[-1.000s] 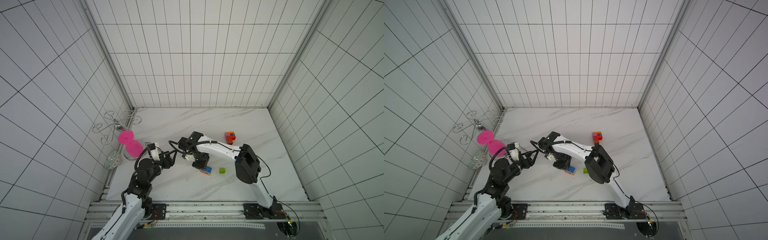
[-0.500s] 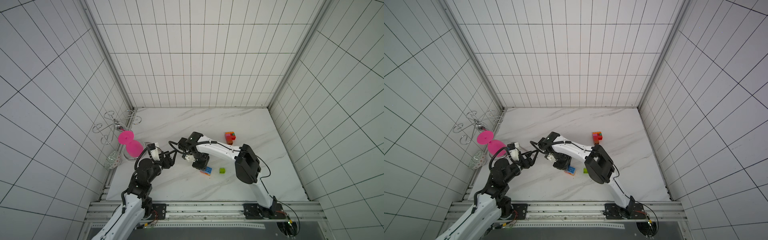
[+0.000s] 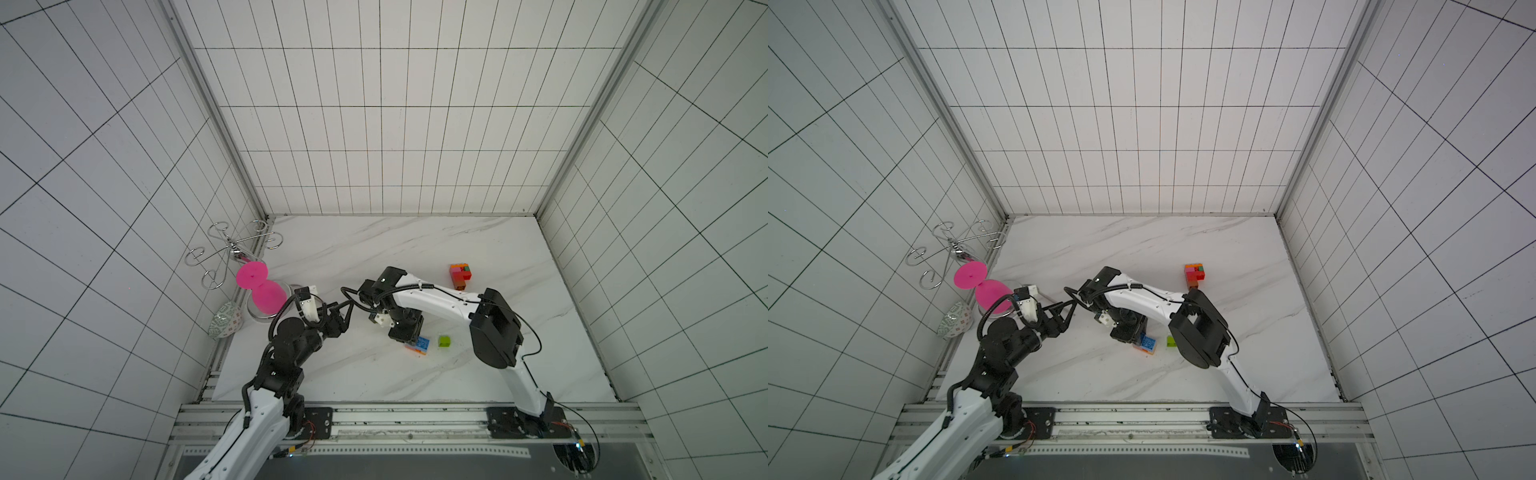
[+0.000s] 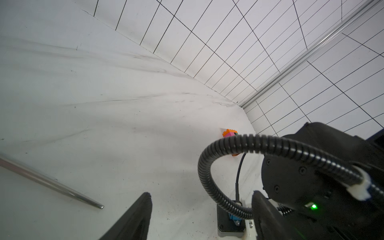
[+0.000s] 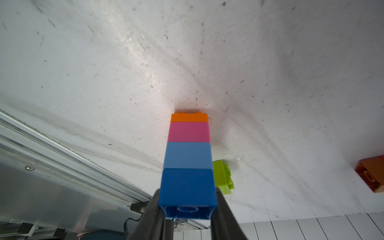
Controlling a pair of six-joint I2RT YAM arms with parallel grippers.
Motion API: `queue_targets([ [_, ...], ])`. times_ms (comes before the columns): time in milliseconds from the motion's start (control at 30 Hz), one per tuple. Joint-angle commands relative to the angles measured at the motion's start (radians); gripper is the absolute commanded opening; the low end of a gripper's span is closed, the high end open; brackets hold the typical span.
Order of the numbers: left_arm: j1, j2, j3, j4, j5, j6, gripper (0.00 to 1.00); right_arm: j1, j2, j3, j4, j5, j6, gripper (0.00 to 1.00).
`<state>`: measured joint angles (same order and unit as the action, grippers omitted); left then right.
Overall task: Assemble the letter p with lego
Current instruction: Assemble the lego brick with the lego brick.
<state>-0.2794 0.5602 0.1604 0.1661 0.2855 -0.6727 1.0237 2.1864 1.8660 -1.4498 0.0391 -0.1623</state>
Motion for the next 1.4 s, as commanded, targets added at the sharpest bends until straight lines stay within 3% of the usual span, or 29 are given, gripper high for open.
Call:
queue_targets([
  [0,0.003,-0.011,0.03,0.003,0.002,0.01,0.74,0.011,0.068,-0.071,0.101,0.001,0.013,0.0],
  [267,0.003,-0.009,0.029,0.004,0.002,0.01,0.74,0.011,0.02,-0.104,0.14,0.022,0.042,0.04],
  [867,0.003,-0.011,0.012,0.067,0.062,0.018,0.77,0.008,-0.226,-0.048,0.142,0.08,0.097,0.74],
  [1033,-0.008,0.011,0.005,0.104,0.081,0.016,0.83,-0.016,-0.376,-0.158,0.235,0.121,0.177,0.78],
  [1133,-0.073,0.055,0.013,0.121,0.05,0.043,0.86,-0.036,-0.523,-0.323,0.368,0.196,0.28,0.81],
  [1233,-0.206,0.135,0.053,0.12,-0.024,0.107,0.88,-0.051,-0.69,-0.528,0.501,0.293,0.39,0.99],
  [1367,-0.389,0.281,0.126,0.118,-0.124,0.188,0.9,-0.073,-0.897,-0.807,0.663,0.319,0.518,0.99],
])
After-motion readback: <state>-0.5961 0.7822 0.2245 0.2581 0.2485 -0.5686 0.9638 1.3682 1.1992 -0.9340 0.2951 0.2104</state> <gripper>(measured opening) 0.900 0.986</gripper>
